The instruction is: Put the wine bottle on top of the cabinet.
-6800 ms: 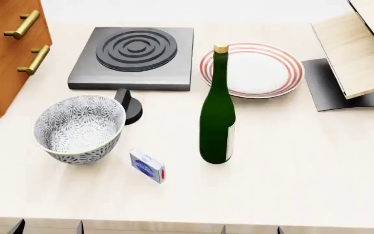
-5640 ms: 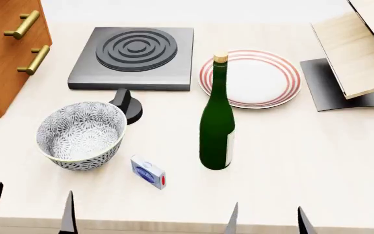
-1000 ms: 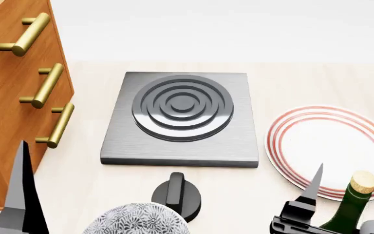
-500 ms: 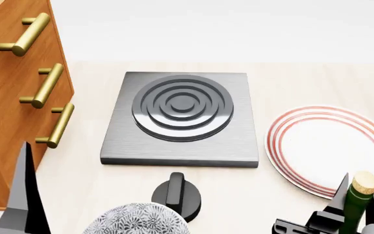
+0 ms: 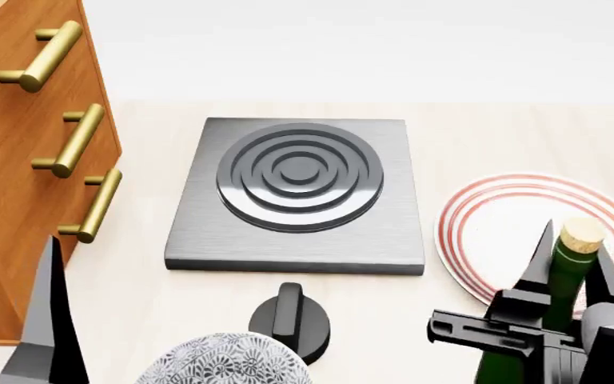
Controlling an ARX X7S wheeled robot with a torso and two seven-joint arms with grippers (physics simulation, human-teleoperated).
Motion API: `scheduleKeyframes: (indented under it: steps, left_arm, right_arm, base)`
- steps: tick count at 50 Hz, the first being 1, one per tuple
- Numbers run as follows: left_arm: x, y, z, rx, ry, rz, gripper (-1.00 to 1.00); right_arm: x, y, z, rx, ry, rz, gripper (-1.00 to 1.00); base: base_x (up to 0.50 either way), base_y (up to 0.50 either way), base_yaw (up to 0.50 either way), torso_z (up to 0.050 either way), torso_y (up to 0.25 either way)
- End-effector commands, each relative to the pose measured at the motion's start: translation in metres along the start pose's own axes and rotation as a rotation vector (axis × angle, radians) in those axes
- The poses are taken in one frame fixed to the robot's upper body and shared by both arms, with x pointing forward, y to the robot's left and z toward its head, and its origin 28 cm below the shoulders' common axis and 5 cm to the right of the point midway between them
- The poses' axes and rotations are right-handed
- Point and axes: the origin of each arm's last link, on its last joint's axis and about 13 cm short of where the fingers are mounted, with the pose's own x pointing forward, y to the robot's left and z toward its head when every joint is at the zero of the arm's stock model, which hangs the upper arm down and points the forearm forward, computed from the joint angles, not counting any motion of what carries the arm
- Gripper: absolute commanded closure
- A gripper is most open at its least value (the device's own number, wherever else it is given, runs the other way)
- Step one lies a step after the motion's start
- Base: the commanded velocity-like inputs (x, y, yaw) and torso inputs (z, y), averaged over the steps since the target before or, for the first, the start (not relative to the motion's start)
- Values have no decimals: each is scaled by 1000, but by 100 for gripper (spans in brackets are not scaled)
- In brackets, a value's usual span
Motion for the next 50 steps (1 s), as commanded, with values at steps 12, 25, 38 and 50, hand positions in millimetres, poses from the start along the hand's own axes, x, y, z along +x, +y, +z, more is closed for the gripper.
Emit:
scheduleKeyframes:
  steps: [12,25,38,50]
  left_arm:
    - [0,-4,-2,-22,26,-23,-100]
    - [-7,-18,-5,-131,79,-118,-100]
    - [-24,-45,-19,-159,160,-279,-100]
    - [-20,-64,-27,-110,212,-397,-100]
  right_arm:
    - [36,43,58,125,-72,318,100]
    - [45,72,78,188,-81,479,100]
    - [52,97,89,227,-73,595,100]
    - [49,110,101,250,-97,640,100]
  base:
    - [0,0,0,0,1]
    - [0,0,0,0,1]
    - [0,0,0,0,1]
    - [0,0,0,0,0]
